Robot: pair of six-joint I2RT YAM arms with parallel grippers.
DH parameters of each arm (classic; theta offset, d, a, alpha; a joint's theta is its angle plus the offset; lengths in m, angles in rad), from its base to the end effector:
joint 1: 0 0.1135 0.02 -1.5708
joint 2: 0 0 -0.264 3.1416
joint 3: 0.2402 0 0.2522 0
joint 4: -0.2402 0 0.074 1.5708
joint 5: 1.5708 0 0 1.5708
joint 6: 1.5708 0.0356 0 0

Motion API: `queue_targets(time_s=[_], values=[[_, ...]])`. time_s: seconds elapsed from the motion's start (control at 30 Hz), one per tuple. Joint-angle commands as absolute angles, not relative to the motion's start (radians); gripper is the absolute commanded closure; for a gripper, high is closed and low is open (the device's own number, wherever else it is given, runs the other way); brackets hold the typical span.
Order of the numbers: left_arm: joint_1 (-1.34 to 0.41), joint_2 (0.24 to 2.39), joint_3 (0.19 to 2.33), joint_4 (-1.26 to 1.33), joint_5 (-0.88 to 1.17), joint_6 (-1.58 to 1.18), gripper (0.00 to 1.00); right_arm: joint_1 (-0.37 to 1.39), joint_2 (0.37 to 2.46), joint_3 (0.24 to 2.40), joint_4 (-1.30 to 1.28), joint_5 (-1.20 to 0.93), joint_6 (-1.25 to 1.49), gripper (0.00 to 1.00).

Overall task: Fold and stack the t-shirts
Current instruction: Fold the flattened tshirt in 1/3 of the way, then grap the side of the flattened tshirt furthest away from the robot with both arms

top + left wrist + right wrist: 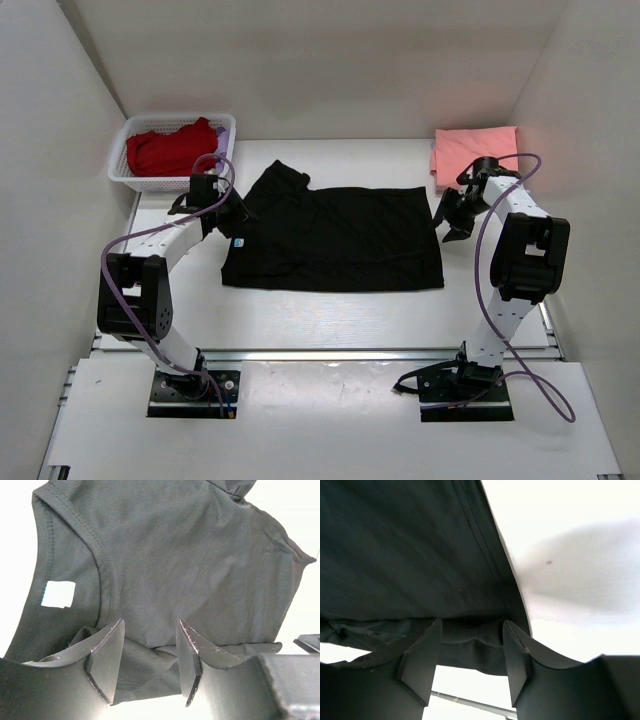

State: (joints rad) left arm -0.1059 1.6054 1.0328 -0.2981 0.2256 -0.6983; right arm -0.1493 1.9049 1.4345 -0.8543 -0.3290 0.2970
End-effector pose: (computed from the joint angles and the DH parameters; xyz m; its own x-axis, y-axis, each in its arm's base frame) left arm 0.3348 -0.0436 0.2119 -0.7409 -0.5514 -0.3835 -0.3002 0.7827 -0.5453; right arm 0.3759 -0.0449 0.2009 -0.8987 0.4153 -0.1413 0.3409 0.8638 0.3709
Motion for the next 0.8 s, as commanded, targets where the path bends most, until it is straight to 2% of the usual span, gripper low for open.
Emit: queue_targets(time_s=[0.0, 0.1, 0.2, 0.23, 0.27, 0.33, 0.37, 0.4, 0.47, 0.6, 0.67, 0.77], values=[[-0.113, 1.565, 1.034, -0.244, 0.253, -0.723, 0.44, -0.129, 1.862, 1.509, -0.824, -0.311, 0.29, 0.5], [-0.139, 1.636, 1.104, -0.23, 0.203, -0.683, 0.42, -0.118, 1.911, 1.581, -0.809, -0.287, 0.278, 0.49], [-0.159, 1.741, 1.23, -0.247, 0.141, -0.641, 0.35, -0.104, 1.966, 1.647, -0.772, -0.233, 0.293, 0.49], [-0.166, 1.829, 1.343, -0.267, 0.144, -0.605, 0.43, -0.103, 2.018, 1.714, -0.758, -0.235, 0.31, 0.49], [-0.16, 1.859, 1.405, -0.27, 0.141, -0.603, 0.46, -0.101, 2.046, 1.736, -0.744, -0.229, 0.316, 0.49], [-0.172, 1.939, 1.474, -0.258, 0.15, -0.583, 0.74, -0.092, 2.088, 1.794, -0.741, -0.224, 0.318, 0.49], [-0.173, 1.957, 1.509, -0.252, 0.15, -0.58, 0.75, -0.089, 2.109, 1.83, -0.745, -0.212, 0.321, 0.49], [-0.172, 1.986, 1.549, -0.252, 0.141, -0.584, 0.74, -0.083, 2.127, 1.842, -0.747, -0.209, 0.321, 0.49], [-0.181, 2.052, 1.613, -0.268, 0.098, -0.556, 0.63, -0.071, 2.152, 1.88, -0.749, -0.204, 0.314, 0.49], [-0.201, 2.163, 1.779, -0.365, 0.002, -0.45, 0.56, -0.058, 2.192, 1.916, -0.749, -0.196, 0.308, 0.5], [-0.202, 2.187, 1.807, -0.354, -0.046, -0.428, 0.45, -0.051, 2.195, 1.924, -0.753, -0.195, 0.307, 0.51], [-0.204, 2.221, 1.85, -0.31, -0.095, -0.405, 0.45, -0.046, 2.189, 1.908, -0.749, -0.196, 0.305, 0.52]])
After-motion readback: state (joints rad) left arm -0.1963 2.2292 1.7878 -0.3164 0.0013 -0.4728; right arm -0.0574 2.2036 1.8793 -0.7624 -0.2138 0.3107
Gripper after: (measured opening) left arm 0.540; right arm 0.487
